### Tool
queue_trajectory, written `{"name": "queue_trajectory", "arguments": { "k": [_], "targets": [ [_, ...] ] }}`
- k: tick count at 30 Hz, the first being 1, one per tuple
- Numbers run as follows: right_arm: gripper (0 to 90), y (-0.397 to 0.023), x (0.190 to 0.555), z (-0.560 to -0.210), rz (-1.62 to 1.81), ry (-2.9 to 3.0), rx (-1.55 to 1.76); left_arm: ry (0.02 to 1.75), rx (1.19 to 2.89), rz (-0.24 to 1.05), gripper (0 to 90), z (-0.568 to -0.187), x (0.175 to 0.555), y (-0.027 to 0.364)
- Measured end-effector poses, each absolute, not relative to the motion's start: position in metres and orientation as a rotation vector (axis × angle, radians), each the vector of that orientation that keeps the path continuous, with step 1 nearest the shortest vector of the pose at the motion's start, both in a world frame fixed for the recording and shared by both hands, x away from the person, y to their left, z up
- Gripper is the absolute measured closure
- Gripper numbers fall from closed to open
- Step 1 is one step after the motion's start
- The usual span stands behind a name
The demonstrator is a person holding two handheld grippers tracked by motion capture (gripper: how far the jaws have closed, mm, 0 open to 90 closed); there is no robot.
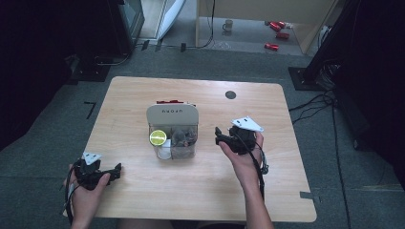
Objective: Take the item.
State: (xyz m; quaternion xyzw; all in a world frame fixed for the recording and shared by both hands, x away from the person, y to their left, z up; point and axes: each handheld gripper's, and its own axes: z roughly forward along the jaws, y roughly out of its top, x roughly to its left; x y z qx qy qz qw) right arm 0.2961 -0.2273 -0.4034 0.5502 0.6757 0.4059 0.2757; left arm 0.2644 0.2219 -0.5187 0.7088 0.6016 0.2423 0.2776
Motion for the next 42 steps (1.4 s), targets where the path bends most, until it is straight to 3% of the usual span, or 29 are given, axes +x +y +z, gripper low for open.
{"name": "queue_trajectory", "arguments": {
  "k": [21, 42],
  "targets": [
    [33.8, -0.181, 0.319, -0.395, 1.208, 1.886, 1.438, 1.611, 1.906, 0.65, 0.0, -0.519, 0.265, 0.221],
    [34.8, -0.149, 0.34, -0.385, 1.294, 1.943, 1.376, 1.607, 1.91, 0.649, 0.0, -0.519, 0.265, 0.221]
  ]
}}
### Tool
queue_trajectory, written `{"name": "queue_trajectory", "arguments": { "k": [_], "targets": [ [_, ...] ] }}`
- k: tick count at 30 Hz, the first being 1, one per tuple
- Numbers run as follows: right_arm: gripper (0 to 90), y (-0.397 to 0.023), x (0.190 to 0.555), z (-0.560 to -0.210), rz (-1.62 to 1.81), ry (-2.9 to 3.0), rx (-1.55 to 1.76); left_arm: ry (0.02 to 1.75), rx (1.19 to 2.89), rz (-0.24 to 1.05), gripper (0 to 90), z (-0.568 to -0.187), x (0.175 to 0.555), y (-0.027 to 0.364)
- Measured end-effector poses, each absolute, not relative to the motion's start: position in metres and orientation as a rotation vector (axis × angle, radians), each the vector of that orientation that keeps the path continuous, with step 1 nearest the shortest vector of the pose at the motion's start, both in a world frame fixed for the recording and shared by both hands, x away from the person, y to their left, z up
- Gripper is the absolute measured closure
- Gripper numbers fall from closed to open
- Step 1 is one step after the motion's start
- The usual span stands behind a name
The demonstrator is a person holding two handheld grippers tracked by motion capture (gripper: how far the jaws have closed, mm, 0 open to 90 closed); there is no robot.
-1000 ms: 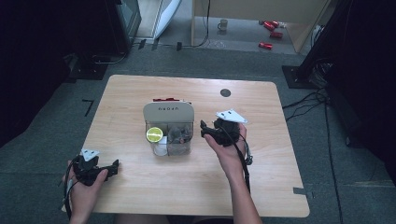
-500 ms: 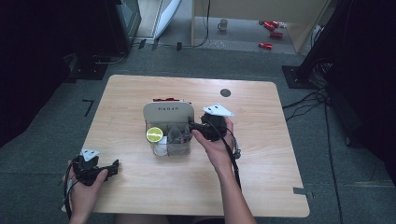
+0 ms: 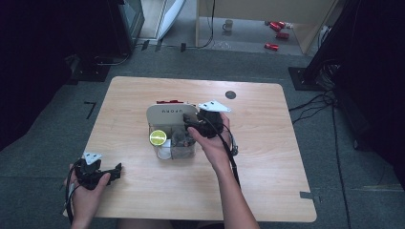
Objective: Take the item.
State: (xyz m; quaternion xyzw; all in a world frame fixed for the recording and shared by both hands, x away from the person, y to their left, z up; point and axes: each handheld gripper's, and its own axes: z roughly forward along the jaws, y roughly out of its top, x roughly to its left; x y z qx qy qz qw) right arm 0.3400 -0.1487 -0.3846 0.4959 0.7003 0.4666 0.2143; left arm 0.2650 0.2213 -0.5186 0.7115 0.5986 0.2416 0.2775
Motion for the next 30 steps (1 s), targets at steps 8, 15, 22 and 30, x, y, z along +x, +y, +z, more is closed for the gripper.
{"name": "queue_trajectory", "arguments": {
  "k": [8, 15, 22, 30],
  "targets": [
    [34.6, -0.14, 0.342, -0.383, 1.307, 1.968, 1.347, 1.605, 1.912, 0.647, 0.0, -0.519, 0.265, 0.221],
    [34.4, -0.139, 0.339, -0.383, 1.298, 1.968, 1.349, 1.605, 1.911, 0.647, 0.0, -0.519, 0.265, 0.221],
    [34.0, -0.139, 0.336, -0.382, 1.289, 1.977, 1.343, 1.605, 1.911, 0.647, 0.0, -0.519, 0.266, 0.221],
    [33.3, -0.14, 0.328, -0.38, 1.287, 1.996, 1.318, 1.605, 1.909, 0.647, 0.0, -0.519, 0.266, 0.221]
  ]
}}
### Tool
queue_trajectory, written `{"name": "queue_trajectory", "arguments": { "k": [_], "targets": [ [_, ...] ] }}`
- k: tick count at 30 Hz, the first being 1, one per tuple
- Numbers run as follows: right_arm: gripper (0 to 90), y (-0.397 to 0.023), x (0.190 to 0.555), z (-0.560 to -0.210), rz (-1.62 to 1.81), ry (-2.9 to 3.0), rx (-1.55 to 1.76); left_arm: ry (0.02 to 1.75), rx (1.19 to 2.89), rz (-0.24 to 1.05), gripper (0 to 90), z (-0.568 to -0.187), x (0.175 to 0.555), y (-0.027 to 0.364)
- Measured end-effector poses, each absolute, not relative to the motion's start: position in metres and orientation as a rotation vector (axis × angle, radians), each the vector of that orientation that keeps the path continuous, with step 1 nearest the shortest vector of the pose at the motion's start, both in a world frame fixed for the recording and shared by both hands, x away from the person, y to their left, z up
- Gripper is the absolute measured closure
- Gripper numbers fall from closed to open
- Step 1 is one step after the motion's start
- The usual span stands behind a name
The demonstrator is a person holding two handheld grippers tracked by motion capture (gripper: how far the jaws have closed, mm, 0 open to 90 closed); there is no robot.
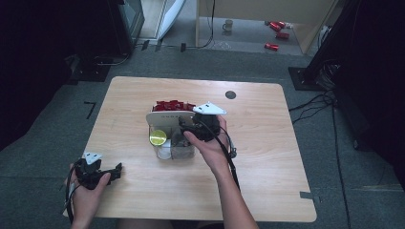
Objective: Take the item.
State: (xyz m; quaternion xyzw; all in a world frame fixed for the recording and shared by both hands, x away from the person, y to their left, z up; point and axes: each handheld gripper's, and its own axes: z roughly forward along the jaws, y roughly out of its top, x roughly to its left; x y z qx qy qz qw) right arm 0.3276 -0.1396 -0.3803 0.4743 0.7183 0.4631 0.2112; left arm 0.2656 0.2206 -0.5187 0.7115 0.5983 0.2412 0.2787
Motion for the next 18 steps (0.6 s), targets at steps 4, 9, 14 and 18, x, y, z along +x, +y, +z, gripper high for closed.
{"name": "queue_trajectory", "arguments": {
  "k": [4, 9, 14, 18],
  "targets": [
    [33.2, -0.142, 0.323, -0.382, 1.31, 1.992, 1.325, 1.605, 1.909, 0.647, 0.0, -0.519, 0.266, 0.221],
    [32.3, -0.144, 0.317, -0.385, 1.325, 2.002, 1.31, 1.604, 1.913, 0.645, 0.0, -0.519, 0.265, 0.221],
    [30.3, -0.149, 0.308, -0.387, 1.343, 2.017, 1.286, 1.603, 1.916, 0.644, 0.0, -0.518, 0.266, 0.22],
    [30.8, -0.153, 0.304, -0.391, 1.349, 2.036, 1.293, 1.603, 1.916, 0.644, 0.0, -0.518, 0.266, 0.22]
  ]
}}
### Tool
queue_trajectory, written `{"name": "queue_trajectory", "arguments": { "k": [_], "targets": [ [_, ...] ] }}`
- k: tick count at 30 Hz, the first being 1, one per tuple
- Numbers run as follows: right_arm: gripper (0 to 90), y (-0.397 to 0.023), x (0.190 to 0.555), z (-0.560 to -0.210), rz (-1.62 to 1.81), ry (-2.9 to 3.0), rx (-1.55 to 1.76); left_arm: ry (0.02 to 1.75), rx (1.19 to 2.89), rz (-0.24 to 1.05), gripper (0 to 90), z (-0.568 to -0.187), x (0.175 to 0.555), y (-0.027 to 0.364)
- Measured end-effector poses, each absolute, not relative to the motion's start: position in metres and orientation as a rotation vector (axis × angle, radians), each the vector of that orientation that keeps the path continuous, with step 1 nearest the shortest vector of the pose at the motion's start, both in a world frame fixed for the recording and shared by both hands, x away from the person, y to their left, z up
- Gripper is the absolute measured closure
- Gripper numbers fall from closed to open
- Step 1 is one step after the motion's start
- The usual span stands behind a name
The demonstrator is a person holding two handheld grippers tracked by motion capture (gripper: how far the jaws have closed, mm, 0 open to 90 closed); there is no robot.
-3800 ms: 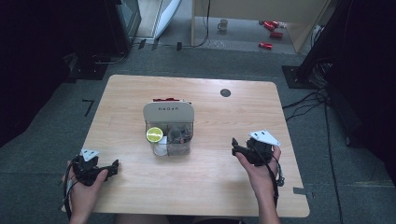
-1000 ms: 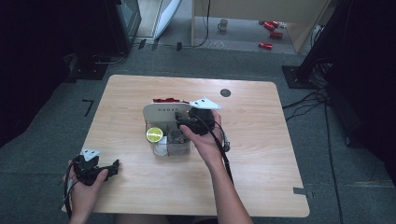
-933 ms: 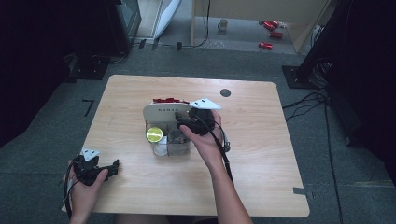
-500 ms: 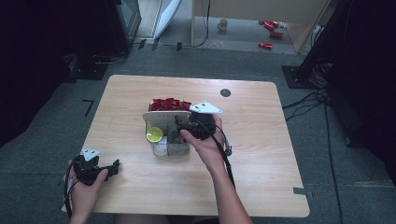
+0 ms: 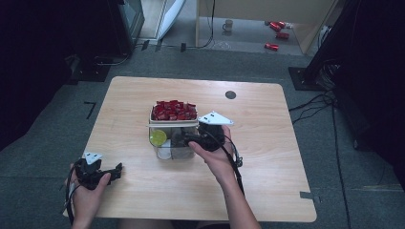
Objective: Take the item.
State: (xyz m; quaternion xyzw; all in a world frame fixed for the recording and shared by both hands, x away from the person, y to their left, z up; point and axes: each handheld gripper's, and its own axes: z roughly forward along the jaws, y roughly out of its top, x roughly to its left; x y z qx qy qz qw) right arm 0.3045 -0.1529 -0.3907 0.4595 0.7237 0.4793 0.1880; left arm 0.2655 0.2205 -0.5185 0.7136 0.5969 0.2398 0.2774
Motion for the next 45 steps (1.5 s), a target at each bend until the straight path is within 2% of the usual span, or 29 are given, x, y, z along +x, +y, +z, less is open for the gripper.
{"name": "queue_trajectory", "arguments": {
  "k": [18, 33, 39, 45],
  "targets": [
    [29.7, -0.158, 0.298, -0.408, 1.325, 2.077, 1.295, 1.598, 1.915, 0.643, 0.0, -0.519, 0.266, 0.22],
    [29.9, -0.2, 0.296, -0.434, 1.28, 2.018, 1.412, 1.599, 1.915, 0.64, 0.0, -0.519, 0.265, 0.22],
    [32.0, -0.211, 0.302, -0.429, 1.269, 1.962, 1.449, 1.599, 1.915, 0.64, 0.0, -0.519, 0.265, 0.22],
    [38.1, -0.205, 0.311, -0.415, 1.298, 1.912, 1.439, 1.598, 1.916, 0.643, 0.0, -0.519, 0.266, 0.22]
  ]
}}
